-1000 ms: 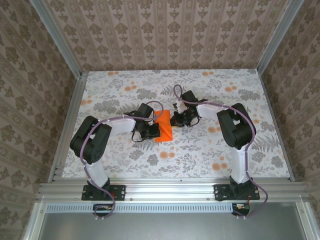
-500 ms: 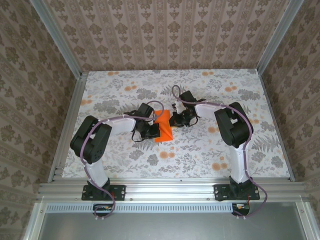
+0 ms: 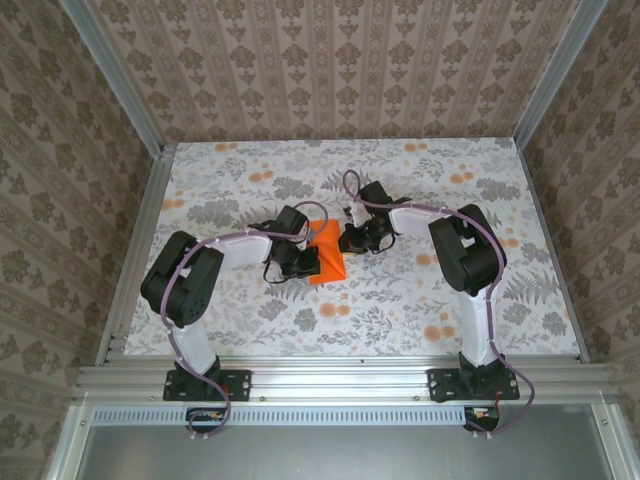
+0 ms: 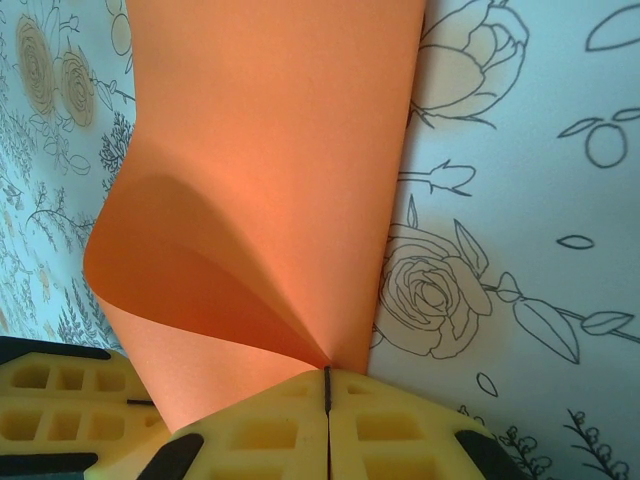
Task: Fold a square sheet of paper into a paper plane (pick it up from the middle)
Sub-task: Fold the triangle a second time at the center of the table.
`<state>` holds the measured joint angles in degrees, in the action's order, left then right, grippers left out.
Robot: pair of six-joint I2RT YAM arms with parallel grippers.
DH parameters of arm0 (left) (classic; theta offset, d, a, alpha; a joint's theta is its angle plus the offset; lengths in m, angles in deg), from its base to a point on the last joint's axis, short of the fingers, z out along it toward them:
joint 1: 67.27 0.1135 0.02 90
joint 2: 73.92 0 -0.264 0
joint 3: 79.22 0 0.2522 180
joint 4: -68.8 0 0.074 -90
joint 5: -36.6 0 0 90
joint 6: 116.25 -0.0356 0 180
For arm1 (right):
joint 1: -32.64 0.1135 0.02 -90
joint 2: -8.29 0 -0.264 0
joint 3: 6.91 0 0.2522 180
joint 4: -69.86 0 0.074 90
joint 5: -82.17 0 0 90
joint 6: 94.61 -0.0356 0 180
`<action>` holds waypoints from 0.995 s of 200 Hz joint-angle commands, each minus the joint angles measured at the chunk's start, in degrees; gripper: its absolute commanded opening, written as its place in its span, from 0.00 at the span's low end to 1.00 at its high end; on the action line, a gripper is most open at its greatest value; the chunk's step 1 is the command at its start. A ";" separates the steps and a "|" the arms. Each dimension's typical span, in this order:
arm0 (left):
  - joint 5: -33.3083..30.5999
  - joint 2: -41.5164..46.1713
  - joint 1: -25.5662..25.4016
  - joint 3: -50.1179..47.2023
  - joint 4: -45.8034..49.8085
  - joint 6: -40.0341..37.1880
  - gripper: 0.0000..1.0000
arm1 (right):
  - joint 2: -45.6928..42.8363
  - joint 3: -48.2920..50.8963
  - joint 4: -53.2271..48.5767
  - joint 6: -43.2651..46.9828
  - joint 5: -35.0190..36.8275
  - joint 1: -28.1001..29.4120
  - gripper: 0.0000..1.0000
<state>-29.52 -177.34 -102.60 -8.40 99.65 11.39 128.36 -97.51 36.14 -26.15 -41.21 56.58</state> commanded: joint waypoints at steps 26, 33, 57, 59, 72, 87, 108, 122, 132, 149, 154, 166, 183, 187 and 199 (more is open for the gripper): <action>1.95 2.03 -0.44 1.22 -0.46 0.59 0.12 | 1.00 -0.24 -2.22 0.74 3.48 0.31 0.08; 3.45 2.91 -0.31 1.08 -2.66 1.71 0.14 | 1.10 -0.07 -2.19 0.75 3.54 0.31 0.08; 6.69 5.07 -0.01 -0.06 -12.31 6.50 0.19 | 1.22 0.55 -2.09 0.74 3.89 0.32 0.08; 6.70 5.18 0.00 -0.23 -13.03 6.92 0.19 | 1.26 0.55 -2.18 0.72 3.96 0.32 0.08; 6.80 5.37 0.24 -1.06 -16.98 9.11 0.19 | 1.22 0.85 -2.10 0.75 4.26 0.31 0.08; 5.88 5.09 0.44 -1.66 -19.78 10.70 0.19 | 1.15 1.10 -2.33 0.82 4.62 0.34 0.08; 4.54 3.50 0.44 -1.10 -20.33 11.43 0.16 | 1.22 1.25 -2.21 0.81 4.73 0.31 0.08; 3.91 2.20 0.44 -0.50 -19.80 11.48 0.14 | 1.23 1.25 -2.10 0.81 4.62 0.31 0.08; 3.81 1.32 0.44 -0.18 -19.74 11.48 0.12 | 1.22 1.29 -2.01 0.68 4.44 0.31 0.08; 3.47 0.05 0.44 0.61 -19.05 11.18 0.11 | 1.29 1.34 -1.93 0.56 4.39 0.31 0.08; 3.22 -0.31 0.44 0.95 -18.50 11.02 0.11 | 1.31 1.33 -1.92 0.54 4.38 0.31 0.08; 2.73 -1.09 0.44 1.43 -17.49 10.52 0.10 | 1.35 1.25 -2.00 0.36 4.30 0.33 0.08; 2.58 -2.15 0.48 1.95 -17.07 10.27 0.10 | 1.33 1.25 -1.85 0.28 4.12 0.32 0.08; 2.66 -2.37 0.50 2.07 -17.08 10.18 0.10 | 1.31 1.26 -1.84 0.29 4.12 0.36 0.08; 2.75 -2.93 0.52 2.30 -17.06 10.08 0.10 | 1.31 1.32 -1.85 0.28 4.12 0.31 0.08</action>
<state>-26.24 -178.82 -102.43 -8.25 81.46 21.78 128.36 -97.47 36.16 -25.97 -40.60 56.69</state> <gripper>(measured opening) 0.104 0.085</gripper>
